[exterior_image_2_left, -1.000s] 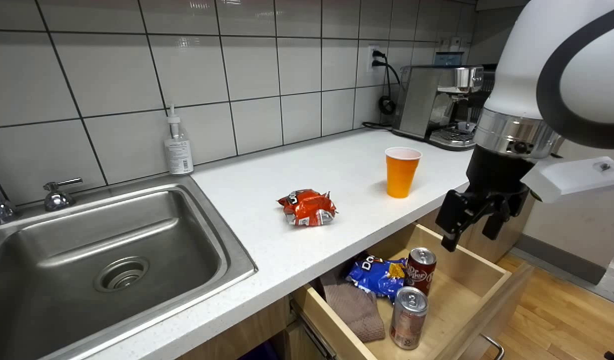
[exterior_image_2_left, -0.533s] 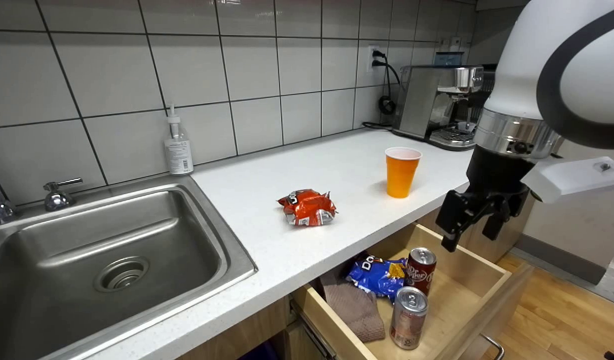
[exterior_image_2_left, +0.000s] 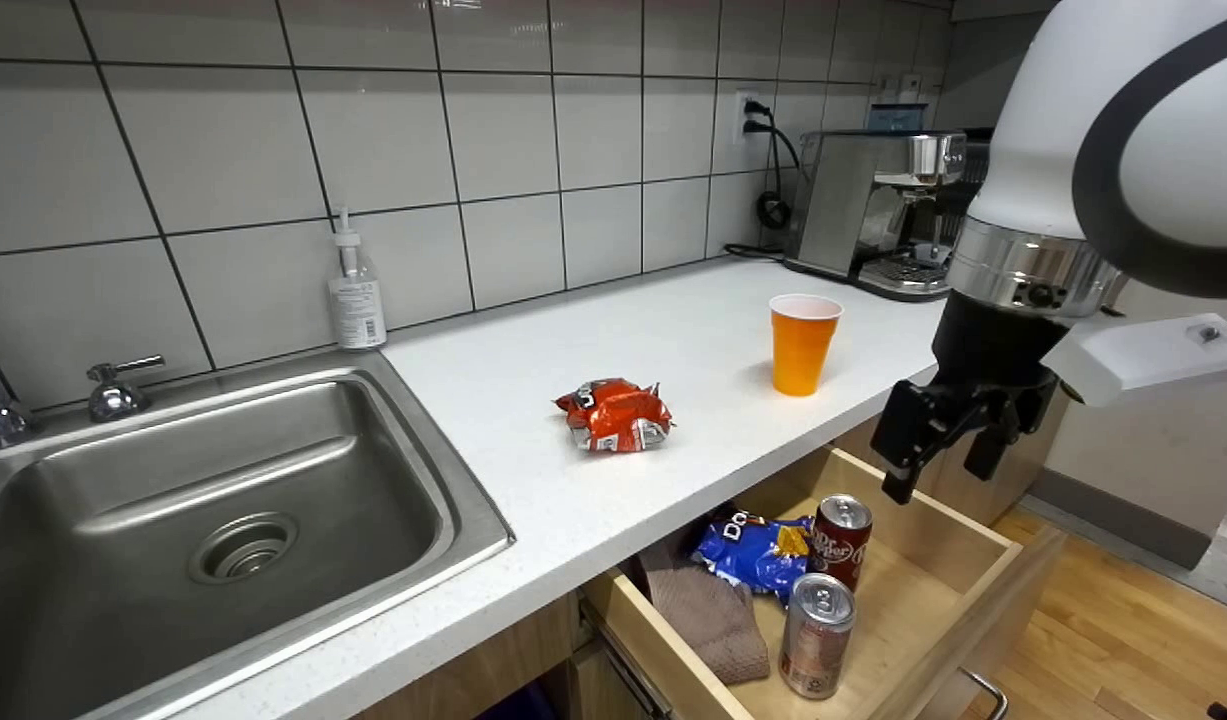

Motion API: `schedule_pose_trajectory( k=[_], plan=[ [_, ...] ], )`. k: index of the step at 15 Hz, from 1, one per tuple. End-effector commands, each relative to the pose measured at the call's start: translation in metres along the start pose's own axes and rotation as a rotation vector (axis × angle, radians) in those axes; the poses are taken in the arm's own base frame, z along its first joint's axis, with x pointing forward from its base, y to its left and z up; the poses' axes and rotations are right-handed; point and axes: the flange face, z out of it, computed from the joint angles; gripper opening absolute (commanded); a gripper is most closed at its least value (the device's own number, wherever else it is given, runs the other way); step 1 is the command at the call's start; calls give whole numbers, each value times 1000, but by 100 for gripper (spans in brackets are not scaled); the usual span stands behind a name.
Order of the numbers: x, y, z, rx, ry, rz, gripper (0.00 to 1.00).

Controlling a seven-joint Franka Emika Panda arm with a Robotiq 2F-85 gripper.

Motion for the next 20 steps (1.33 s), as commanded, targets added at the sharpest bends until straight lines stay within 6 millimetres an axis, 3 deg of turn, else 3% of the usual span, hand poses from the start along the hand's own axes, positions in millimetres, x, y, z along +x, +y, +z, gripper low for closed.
schedule_pose_trajectory(
  k=[1, 13, 14, 20],
  plan=[
    [0, 0, 0, 0, -1, 0, 100],
    [-39, 35, 3, -61, -65, 3, 100],
    [-29, 36, 2, -67, -78, 11, 100],
    [-37, 41, 8, -30, -164, -21, 100]
  ],
)
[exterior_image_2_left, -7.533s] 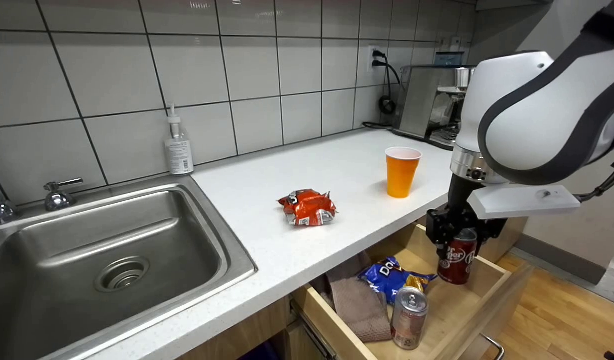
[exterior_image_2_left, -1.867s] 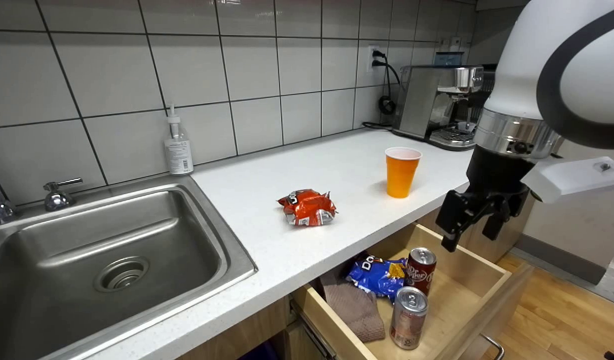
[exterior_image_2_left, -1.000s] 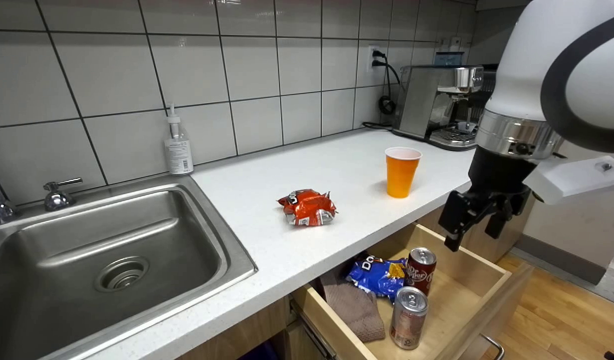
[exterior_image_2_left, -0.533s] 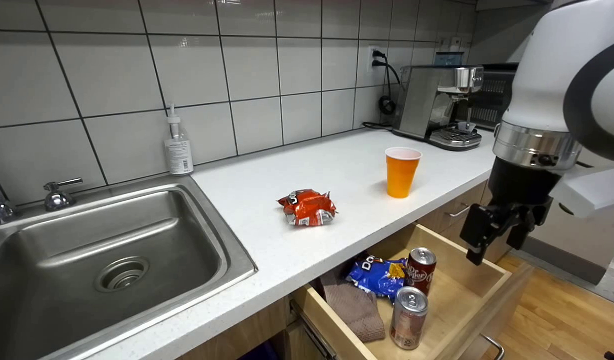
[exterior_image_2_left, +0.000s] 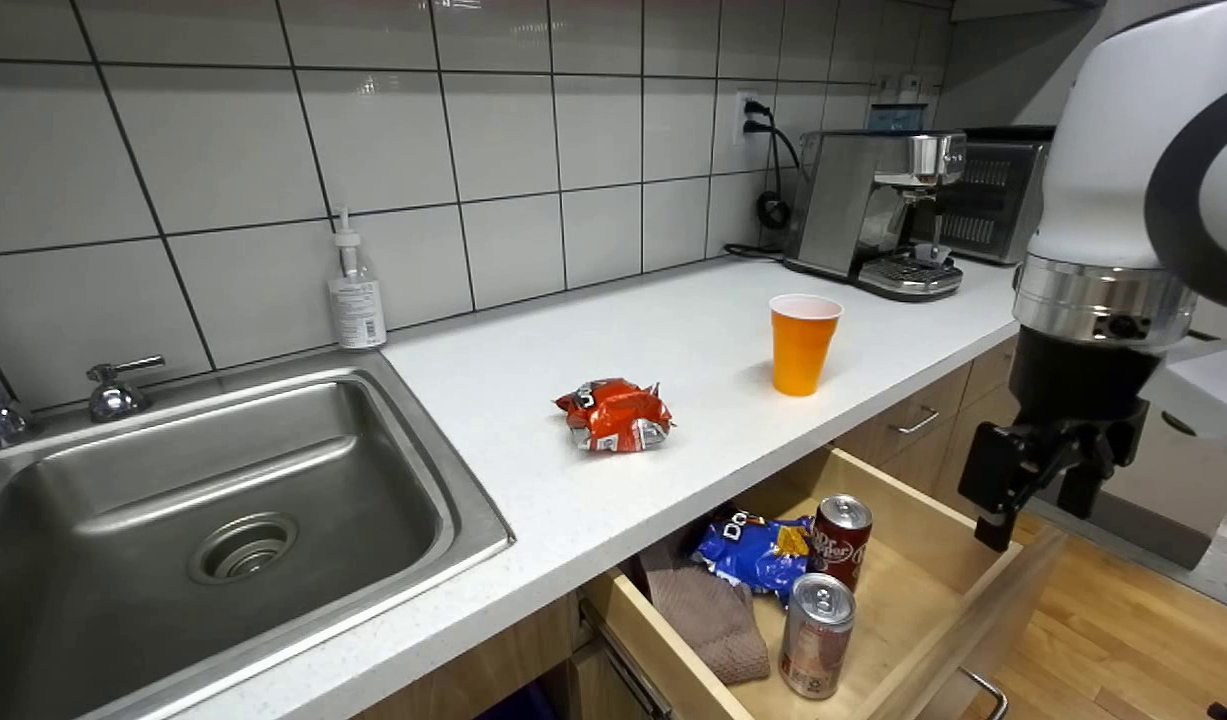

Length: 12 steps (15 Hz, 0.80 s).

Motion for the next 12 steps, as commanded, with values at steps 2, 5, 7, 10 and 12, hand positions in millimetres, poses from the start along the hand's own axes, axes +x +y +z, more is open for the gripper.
schedule_pose_trajectory(
  k=[2, 5, 7, 10, 12],
  plan=[
    [-5, 4, -1, 29, -45, -47, 100],
    [-8, 1, 6, 39, -78, -75, 100],
    [-10, -3, 14, 31, -102, -98, 100],
    [-12, -7, 29, 9, -121, -109, 100],
    [-13, -12, 39, -1, -138, -115, 100]
  ],
)
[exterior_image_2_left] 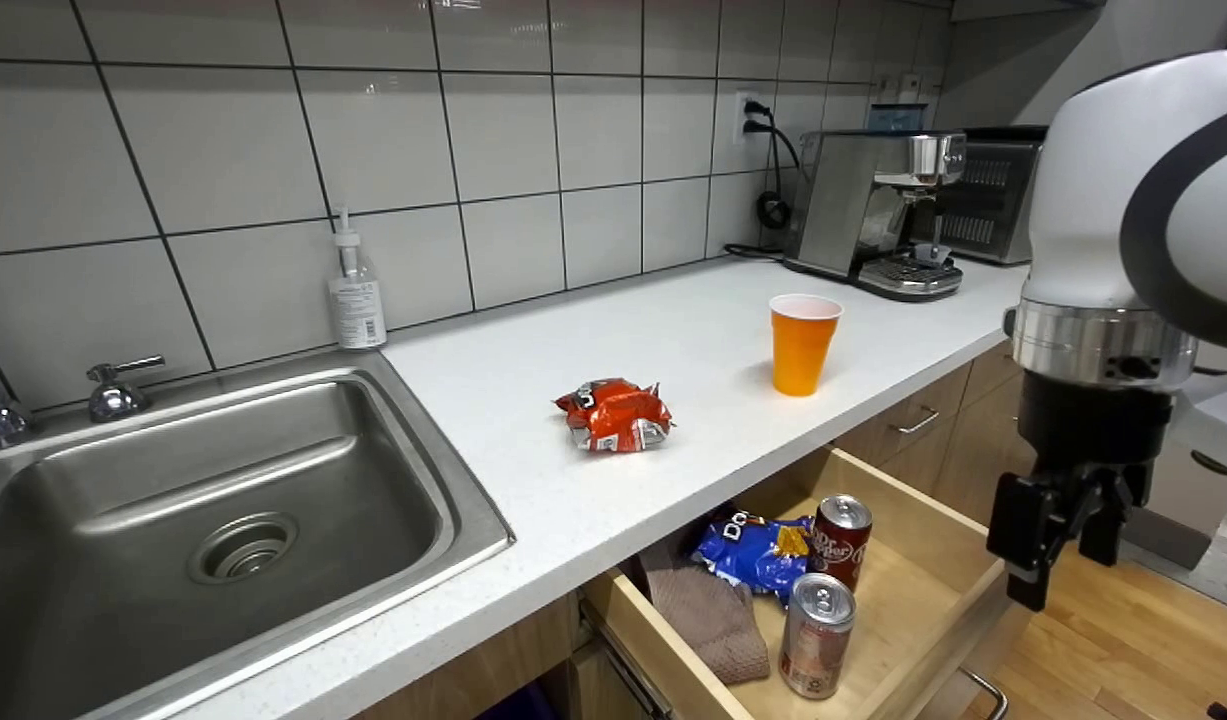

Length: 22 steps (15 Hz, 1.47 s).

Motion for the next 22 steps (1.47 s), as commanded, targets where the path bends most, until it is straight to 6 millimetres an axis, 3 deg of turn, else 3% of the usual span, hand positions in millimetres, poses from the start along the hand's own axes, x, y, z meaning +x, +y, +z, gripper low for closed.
schedule_pose_trajectory(
  k=[1, 13, 22],
  plan=[
    [1, -9, 18, -20, -28, -25, 100],
    [5, -20, 66, -69, -31, -32, 100],
    [16, -24, 87, -40, 71, -54, 100]
  ],
)
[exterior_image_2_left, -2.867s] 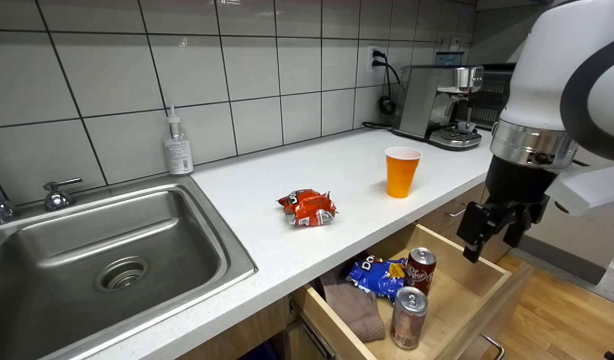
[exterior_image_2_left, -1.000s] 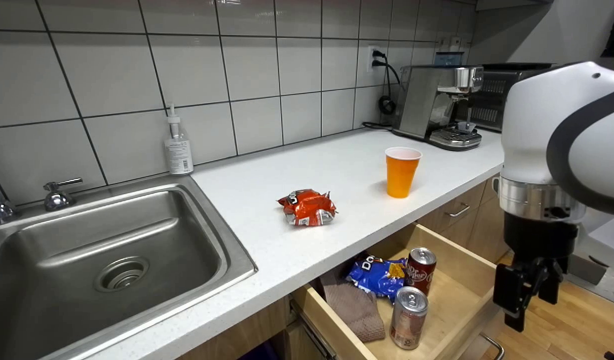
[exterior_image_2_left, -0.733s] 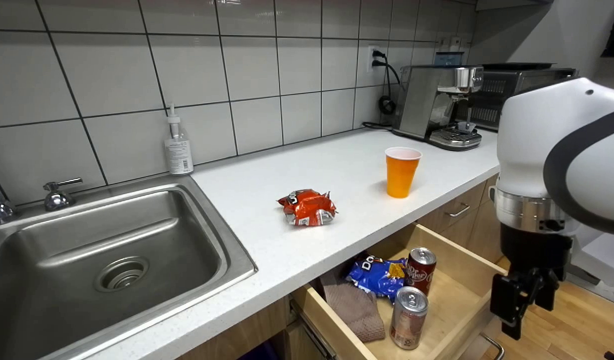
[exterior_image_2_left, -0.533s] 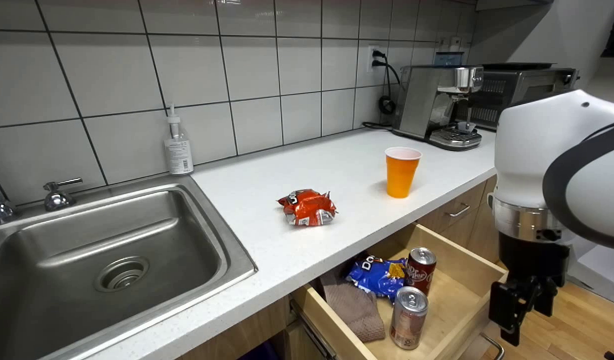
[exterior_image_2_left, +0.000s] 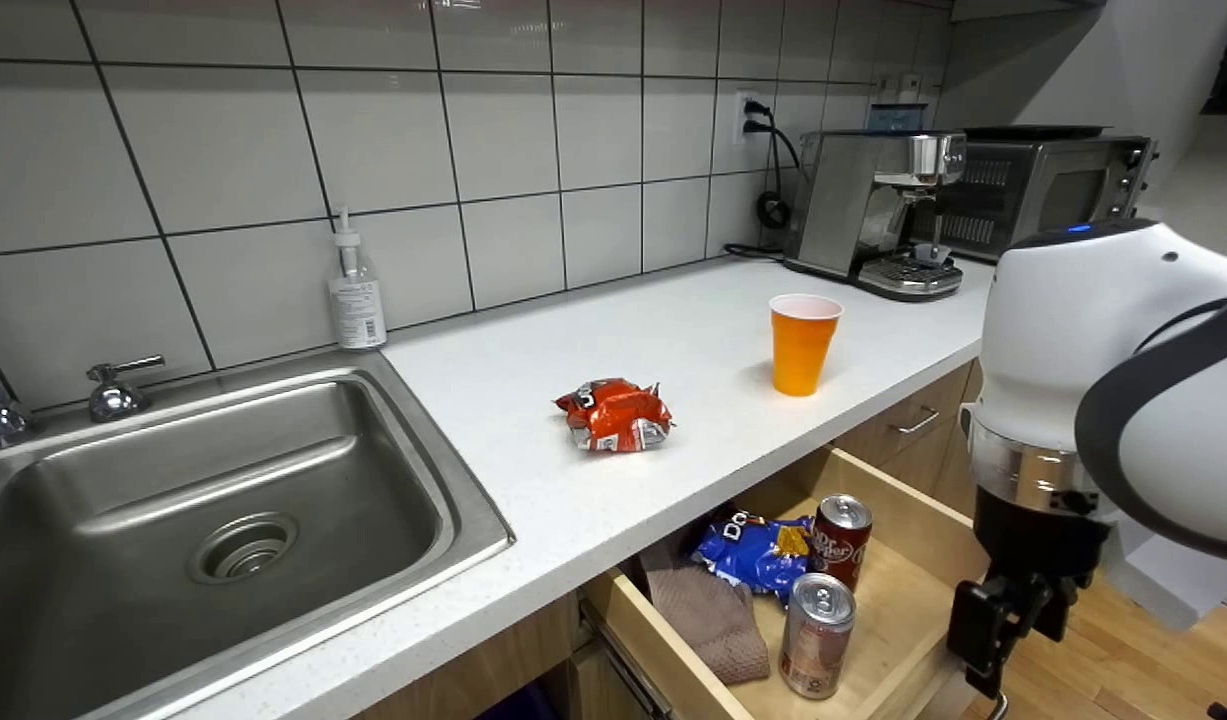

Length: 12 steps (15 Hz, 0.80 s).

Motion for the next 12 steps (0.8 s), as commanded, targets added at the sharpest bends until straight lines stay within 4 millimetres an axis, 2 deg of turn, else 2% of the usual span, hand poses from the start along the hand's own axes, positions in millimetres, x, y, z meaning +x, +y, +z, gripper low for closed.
schedule_pose_trajectory(
  k=[1, 4, 12],
  plan=[
    [6, -3, 6, 11, 59, -2, 100],
    [8, -2, 8, 14, 94, -8, 100],
    [17, 2, -7, 17, 188, -19, 100]
  ],
)
